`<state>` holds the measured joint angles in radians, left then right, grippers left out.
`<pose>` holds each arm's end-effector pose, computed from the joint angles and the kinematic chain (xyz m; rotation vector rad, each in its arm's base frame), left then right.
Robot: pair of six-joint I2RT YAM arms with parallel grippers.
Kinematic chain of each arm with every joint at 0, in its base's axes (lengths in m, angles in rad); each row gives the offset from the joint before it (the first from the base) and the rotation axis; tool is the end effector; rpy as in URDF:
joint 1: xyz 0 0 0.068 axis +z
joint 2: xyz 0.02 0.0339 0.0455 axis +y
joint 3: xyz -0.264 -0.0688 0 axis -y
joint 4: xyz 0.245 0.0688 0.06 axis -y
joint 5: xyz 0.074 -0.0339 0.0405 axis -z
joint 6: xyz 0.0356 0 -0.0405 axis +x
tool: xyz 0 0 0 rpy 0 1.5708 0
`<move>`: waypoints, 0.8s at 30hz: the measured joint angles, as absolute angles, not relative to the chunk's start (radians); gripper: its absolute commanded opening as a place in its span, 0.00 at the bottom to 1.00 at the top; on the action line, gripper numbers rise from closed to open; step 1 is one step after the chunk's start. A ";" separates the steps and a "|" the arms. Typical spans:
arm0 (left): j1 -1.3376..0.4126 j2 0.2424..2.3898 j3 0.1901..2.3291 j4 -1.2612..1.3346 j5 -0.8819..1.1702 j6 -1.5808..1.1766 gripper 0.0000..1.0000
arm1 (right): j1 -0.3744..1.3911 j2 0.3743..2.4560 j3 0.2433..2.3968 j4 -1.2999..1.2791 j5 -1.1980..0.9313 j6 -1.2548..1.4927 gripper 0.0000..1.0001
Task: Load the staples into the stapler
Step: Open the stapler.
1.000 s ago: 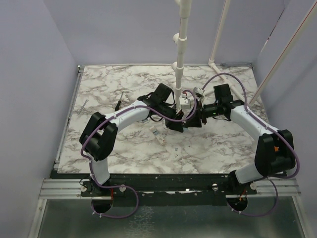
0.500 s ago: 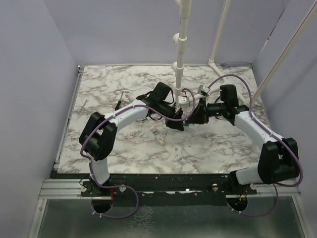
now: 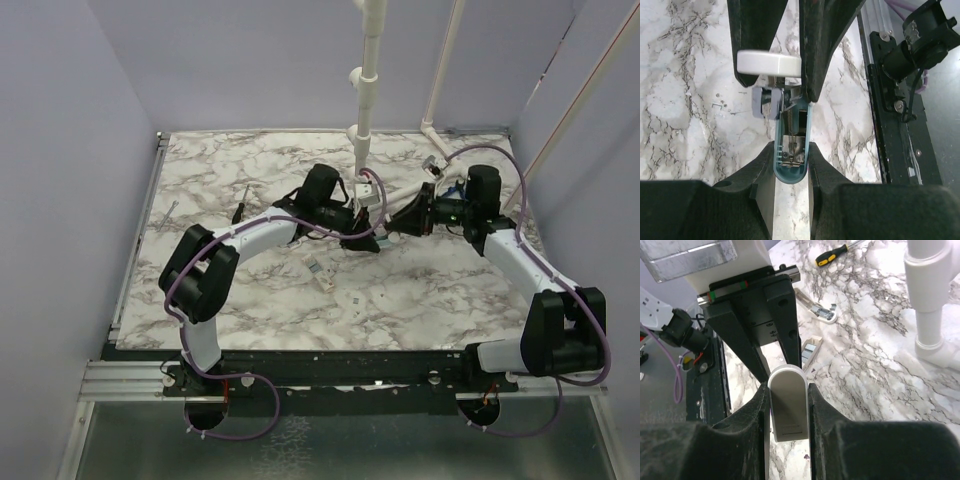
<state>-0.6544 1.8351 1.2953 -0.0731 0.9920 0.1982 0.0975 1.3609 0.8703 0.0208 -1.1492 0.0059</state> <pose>0.3043 -0.2710 0.2401 1.3873 1.6463 -1.3359 0.2838 0.0604 0.2691 -0.7960 1.7630 1.2194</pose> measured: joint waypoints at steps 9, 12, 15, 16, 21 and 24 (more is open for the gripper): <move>-0.661 1.844 1.143 0.371 0.960 -0.176 0.00 | 0.073 1.353 0.870 0.102 -1.095 0.131 0.01; -0.674 1.850 1.092 0.513 0.922 -0.289 0.00 | 0.070 1.349 0.870 0.111 -1.075 0.146 0.01; -0.684 1.866 1.072 0.599 0.891 -0.370 0.00 | 0.063 1.346 0.870 0.111 -1.054 0.145 0.01; -0.686 1.871 1.071 0.614 0.884 -0.389 0.00 | 0.060 1.344 0.870 0.109 -1.045 0.139 0.01; -0.688 1.876 1.054 0.661 0.854 -0.440 0.00 | 0.056 1.319 0.870 0.088 -1.001 0.102 0.01; -0.688 1.873 1.041 0.671 0.837 -0.434 0.00 | 0.052 1.313 0.870 0.067 -0.992 0.067 0.01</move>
<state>-0.6884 1.8729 1.0412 0.6708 0.8368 -0.4339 0.0521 1.3132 0.8703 0.0666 -0.9916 0.0669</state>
